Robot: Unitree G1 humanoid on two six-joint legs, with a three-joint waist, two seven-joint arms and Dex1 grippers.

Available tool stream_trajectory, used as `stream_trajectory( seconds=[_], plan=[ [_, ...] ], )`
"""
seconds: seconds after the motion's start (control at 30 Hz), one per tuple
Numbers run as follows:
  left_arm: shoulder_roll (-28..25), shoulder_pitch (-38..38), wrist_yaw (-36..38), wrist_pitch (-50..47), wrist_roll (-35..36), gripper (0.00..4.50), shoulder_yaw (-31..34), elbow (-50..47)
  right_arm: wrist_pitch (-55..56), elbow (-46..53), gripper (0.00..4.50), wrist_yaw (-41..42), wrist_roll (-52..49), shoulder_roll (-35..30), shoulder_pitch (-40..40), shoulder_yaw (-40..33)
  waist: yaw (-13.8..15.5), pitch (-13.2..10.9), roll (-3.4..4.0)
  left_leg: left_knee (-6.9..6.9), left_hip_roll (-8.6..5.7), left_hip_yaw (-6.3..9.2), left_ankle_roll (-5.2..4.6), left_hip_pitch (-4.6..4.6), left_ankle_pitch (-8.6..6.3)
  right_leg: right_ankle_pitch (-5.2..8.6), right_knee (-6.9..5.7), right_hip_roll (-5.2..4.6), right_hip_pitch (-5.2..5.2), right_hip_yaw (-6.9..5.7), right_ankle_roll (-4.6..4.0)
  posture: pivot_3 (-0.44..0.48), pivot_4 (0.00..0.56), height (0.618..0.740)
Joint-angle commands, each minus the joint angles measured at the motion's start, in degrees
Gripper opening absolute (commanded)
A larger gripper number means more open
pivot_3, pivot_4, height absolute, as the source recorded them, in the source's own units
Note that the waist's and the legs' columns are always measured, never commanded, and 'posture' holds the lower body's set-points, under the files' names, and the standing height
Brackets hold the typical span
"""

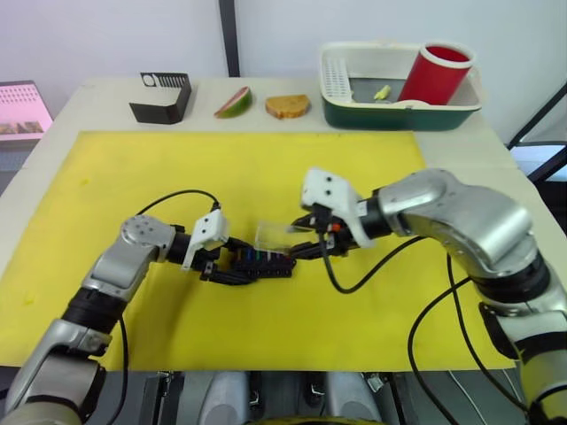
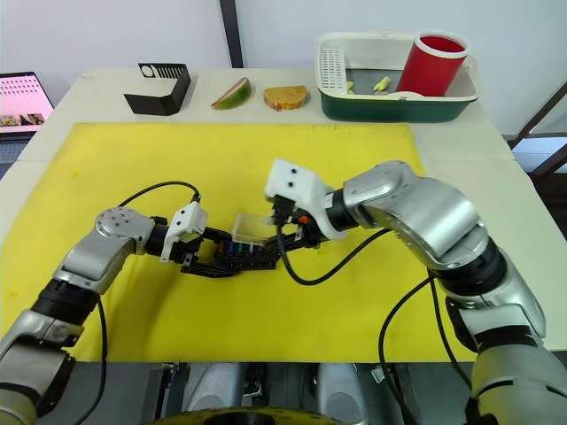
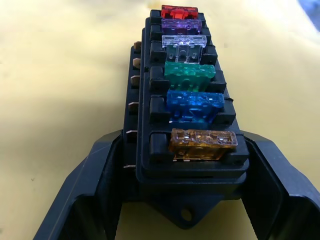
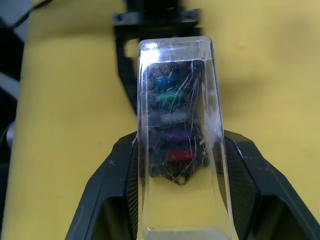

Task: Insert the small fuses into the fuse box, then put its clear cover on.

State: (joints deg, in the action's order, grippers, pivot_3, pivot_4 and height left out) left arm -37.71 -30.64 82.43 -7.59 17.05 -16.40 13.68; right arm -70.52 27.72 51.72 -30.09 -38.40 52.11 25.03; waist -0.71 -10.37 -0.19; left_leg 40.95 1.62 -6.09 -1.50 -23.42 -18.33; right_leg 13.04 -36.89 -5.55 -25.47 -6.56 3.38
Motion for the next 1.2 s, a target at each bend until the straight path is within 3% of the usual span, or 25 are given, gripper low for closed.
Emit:
stream_trajectory(
  seconds=[0.03,0.47,1.2],
  plan=[
    [1.04,-1.22,2.15,4.1,-1.81,2.61,-0.33,3.04,1.1,-0.37,1.69,-1.28,1.78,1.39,2.41,2.1,0.16,0.01,-0.01,0.01,0.0,0.0,0.0,-0.01,0.0,0.0,0.01,0.0,0.0,0.0,0.0,0.0,0.15,0.74],
    [3.41,-1.07,0.9,8.05,-4.09,2.61,1.0,5.69,-1.93,-2.66,1.69,-5.68,4.03,6.41,3.49,6.18,0.31,0.01,-0.02,0.09,-0.04,0.04,-0.04,0.0,-0.01,-0.01,-0.01,-0.07,0.07,0.0,0.01,0.0,0.15,0.74],
    [4.77,-0.49,0.07,8.12,-5.28,2.61,1.87,5.62,-0.78,-3.97,1.69,-5.45,5.53,5.44,1.92,9.73,0.3,0.02,-0.02,0.1,-0.06,0.06,-0.05,0.0,-0.02,-0.01,-0.02,-0.07,0.08,-0.01,0.02,0.0,0.15,0.74]
  ],
)
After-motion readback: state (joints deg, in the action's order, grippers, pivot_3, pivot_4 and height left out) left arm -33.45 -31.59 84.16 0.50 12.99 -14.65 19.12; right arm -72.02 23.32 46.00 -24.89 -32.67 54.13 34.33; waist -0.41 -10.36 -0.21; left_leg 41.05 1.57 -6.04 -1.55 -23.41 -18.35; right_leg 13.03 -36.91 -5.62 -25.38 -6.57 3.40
